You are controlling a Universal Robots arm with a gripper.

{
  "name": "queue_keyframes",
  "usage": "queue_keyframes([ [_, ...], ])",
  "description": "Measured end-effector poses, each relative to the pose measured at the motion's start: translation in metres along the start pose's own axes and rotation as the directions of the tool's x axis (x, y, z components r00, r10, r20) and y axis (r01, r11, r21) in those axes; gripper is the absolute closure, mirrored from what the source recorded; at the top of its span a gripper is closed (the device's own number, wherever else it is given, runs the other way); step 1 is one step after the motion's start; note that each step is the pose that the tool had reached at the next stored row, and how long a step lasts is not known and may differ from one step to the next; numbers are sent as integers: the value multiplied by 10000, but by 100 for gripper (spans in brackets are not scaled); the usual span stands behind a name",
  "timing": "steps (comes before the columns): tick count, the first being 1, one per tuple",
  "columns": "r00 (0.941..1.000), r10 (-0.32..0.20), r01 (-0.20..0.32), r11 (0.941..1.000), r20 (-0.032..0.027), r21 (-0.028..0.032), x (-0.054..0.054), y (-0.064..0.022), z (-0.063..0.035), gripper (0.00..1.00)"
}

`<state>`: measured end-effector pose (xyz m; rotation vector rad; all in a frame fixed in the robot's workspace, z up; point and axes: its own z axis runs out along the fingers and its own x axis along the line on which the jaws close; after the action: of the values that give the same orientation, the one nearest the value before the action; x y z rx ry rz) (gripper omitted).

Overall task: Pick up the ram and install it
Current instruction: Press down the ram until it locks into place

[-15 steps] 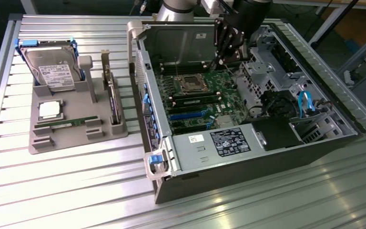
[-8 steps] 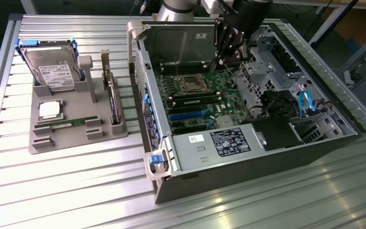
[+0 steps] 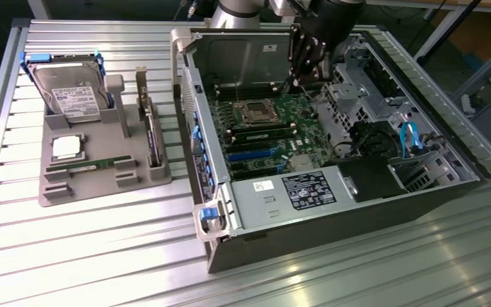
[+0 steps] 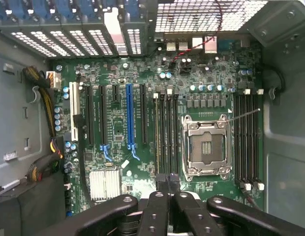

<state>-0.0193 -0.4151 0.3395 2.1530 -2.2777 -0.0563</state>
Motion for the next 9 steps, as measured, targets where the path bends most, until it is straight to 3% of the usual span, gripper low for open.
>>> queue_keyframes([
  [4, 9973, 727, -727, 9974, 24, 13, 0, 0, 3, 90],
  [9, 9773, 2119, -2119, 9773, 70, 35, 0, 0, 6, 90],
])
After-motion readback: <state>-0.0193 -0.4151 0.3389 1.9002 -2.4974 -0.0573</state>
